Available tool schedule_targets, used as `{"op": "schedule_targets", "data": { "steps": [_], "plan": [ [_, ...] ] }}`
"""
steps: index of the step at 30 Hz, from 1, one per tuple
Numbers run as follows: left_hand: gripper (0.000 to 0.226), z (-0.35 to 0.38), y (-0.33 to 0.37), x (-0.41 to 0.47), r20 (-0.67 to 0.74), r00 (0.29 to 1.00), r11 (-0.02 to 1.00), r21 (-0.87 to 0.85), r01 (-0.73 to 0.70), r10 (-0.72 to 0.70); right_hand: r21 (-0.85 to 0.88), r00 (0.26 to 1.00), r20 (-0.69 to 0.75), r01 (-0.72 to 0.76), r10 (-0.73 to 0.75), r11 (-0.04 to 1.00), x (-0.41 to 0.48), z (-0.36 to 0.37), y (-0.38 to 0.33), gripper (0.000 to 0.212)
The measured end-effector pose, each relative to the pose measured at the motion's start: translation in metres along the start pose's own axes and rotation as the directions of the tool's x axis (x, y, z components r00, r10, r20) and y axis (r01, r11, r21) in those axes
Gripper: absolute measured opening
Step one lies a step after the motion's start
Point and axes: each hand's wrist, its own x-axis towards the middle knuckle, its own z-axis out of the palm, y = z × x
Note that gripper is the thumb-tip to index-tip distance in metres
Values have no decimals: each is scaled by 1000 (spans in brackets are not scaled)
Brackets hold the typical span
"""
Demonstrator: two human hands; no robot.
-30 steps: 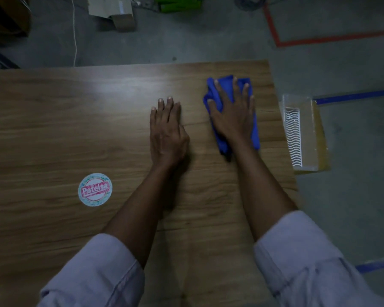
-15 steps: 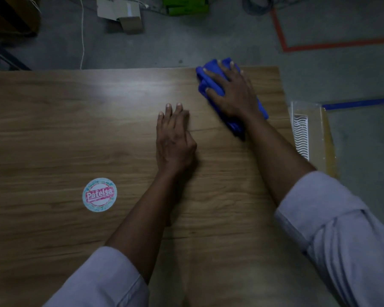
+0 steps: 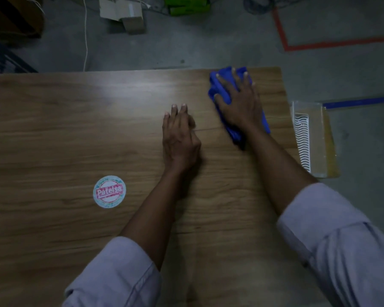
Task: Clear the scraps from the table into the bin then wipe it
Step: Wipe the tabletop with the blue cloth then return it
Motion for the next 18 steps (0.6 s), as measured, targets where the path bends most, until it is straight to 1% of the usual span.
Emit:
{"op": "schedule_targets", "data": {
  "steps": [1,2,3,4,5,7,8,9,10,11,12,13,14,15,16,17,18],
  "plan": [
    [66,1,-2,-1,2,1000,1000,-4,-2,2,15,998,-12,-66,66,998,4,1,-4,66],
    [64,0,-3,-2,-2,1000,1000,-18,3,-3,23,995,-19,-94,94,995,0,4,-11,65],
    [61,1,-4,-3,-9,1000,999,-42,18,-19,18,996,-27,-79,80,997,-11,8,-21,64],
    [60,0,-4,-3,-19,999,997,-69,40,-41,8,999,-25,-19,20,1000,-30,15,-29,63],
    [59,-1,-3,-4,-24,997,993,-95,67,-70,-2,997,-20,73,-73,997,-53,21,-35,63],
    [60,-2,-1,-5,-27,994,987,-128,102,-106,-3,968,21,249,-249,969,-103,31,-33,63],
    [60,-3,-1,-6,-26,995,986,-135,97,-101,-4,957,32,289,-289,957,-120,30,-24,62],
    [59,-3,0,-6,-17,996,987,-132,86,-89,-11,955,32,296,-295,955,-125,26,-9,62],
    [59,-3,0,-6,4,997,990,-114,82,-82,-23,968,19,250,-250,968,-122,22,6,62],
    [60,-3,0,-6,33,996,993,-80,82,-80,-38,988,-5,151,-152,988,-115,16,19,63],
    [61,-4,1,-8,57,996,997,-35,69,-67,-41,999,-41,18,-19,999,-105,11,28,64],
    [61,-3,0,-11,74,997,999,11,36,-37,-23,991,-76,-111,109,994,-96,7,31,65],
    [58,-2,0,-15,82,997,998,57,-10,5,7,974,-99,-204,203,979,-91,8,28,66],
    [54,-2,-2,-19,89,995,994,101,-48,39,30,962,-111,-247,248,969,-91,10,19,66],
    [52,-4,-3,-24,97,994,989,135,-68,55,44,963,-114,-241,244,970,-97,14,6,65],
    [52,-6,-4,-30,99,993,986,150,-72,58,48,976,-108,-187,192,981,-109,19,-8,65],
    [53,-9,-5,-36,100,993,987,145,-73,59,43,990,-88,-104,107,994,-128,24,-20,64]
  ]
}}
